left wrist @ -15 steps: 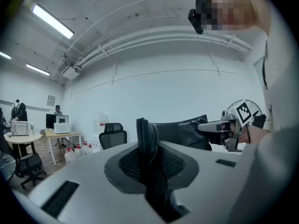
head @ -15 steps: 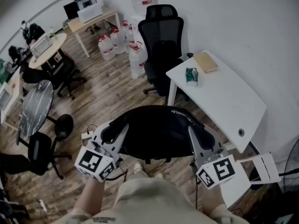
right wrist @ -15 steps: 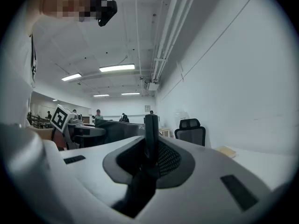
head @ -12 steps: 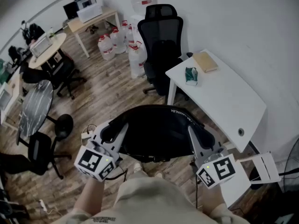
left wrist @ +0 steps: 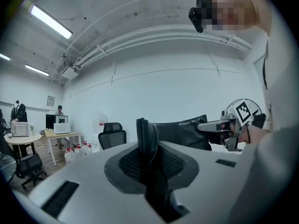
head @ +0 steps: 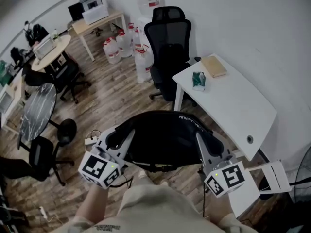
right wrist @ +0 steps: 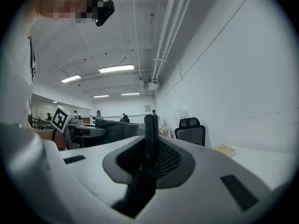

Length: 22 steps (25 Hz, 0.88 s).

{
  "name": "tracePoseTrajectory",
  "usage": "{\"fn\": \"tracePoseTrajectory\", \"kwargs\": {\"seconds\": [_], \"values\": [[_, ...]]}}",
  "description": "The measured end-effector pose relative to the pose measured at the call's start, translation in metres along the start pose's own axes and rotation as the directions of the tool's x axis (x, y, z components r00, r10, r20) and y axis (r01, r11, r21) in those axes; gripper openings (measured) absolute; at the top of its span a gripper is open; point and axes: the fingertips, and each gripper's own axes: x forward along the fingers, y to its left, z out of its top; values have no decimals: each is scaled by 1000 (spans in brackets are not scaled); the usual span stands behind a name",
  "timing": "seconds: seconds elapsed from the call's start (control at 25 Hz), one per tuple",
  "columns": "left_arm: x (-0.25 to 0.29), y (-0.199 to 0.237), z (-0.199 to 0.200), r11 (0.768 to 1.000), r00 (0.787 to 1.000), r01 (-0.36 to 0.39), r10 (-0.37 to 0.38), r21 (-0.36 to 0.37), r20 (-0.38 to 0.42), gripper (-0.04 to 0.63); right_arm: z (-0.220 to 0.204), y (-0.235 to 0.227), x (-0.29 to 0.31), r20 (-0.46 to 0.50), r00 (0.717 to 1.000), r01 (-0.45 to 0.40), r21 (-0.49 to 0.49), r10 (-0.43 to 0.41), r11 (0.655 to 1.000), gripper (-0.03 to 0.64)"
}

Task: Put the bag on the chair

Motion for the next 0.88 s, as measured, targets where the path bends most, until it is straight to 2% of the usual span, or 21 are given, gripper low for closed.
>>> {"fn": "tracePoseTrajectory", "kwargs": {"seconds": [0.48, 0.88], "values": [[3, 3, 1, 1000, 1000, -5, 5, 25, -3, 74, -5, -6, 9, 1, 1000, -7, 13, 7, 1000, 72], [39, 41, -9, 1000, 1000, 6, -6, 5, -15, 74, -12, -25, 56, -22, 1000, 9, 8, -9, 1000, 72]]}}
